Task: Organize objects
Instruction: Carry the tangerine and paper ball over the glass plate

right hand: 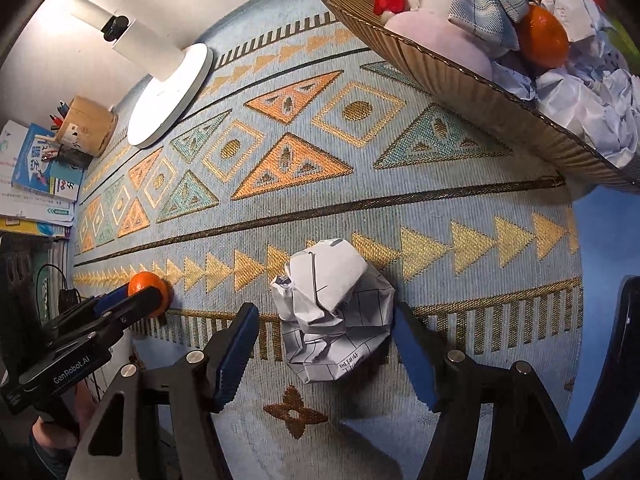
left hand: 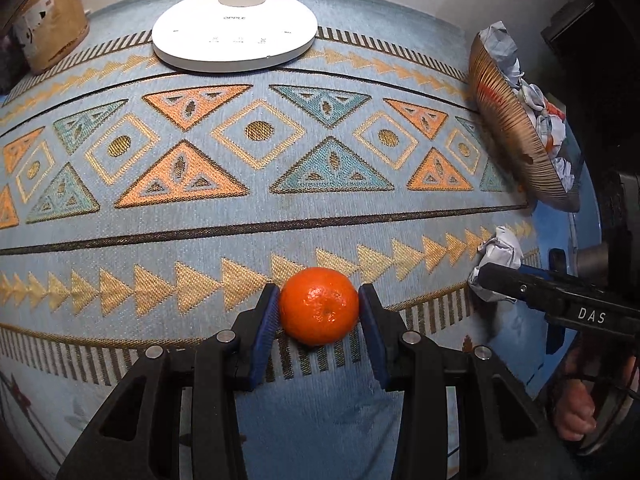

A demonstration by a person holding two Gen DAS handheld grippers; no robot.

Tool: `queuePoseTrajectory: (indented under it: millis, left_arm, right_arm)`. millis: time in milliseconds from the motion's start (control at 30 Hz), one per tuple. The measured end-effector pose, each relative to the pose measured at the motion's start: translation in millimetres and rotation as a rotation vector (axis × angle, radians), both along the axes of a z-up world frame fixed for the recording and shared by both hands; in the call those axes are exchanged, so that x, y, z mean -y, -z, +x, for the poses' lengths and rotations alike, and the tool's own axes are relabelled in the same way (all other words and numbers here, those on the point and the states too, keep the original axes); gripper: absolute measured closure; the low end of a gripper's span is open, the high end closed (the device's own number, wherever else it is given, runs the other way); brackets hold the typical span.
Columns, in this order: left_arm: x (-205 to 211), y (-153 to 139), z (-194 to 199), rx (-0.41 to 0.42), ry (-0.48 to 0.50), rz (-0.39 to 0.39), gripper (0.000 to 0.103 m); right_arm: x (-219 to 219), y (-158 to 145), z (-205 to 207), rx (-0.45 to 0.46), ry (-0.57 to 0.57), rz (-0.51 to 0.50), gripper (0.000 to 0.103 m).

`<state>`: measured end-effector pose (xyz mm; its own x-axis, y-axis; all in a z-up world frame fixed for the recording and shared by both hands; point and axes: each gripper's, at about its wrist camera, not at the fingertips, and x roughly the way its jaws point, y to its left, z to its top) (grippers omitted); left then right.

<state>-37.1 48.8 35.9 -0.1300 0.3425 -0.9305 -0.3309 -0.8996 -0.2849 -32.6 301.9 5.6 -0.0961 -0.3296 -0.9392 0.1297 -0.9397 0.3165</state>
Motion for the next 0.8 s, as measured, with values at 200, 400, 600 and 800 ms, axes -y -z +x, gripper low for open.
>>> queuePoseTrajectory:
  millis: [200,400,600,800]
  left_arm:
    - [-7,-5,3,0.001,0.005,-0.013,0.066]
    - [-27,-42,-1,-0.051,0.050,0.043,0.066]
    - [-89,-108,-19,-0.186,0.164,0.127,0.066]
    - [-156,-160,-50,-0.290,0.250,0.215,0.066]
  right_arm:
    - [5,-1,-1,-0.007,-0.013,0.065,0.049]
    - [-1,-26,6,-0.023,-0.057,-0.026,0.049]
    - [-22,-99,-4,-0.198,-0.073,-0.034,0.049]
    - [-86,-163,-34,-0.350,0.069,-0.003,0.049]
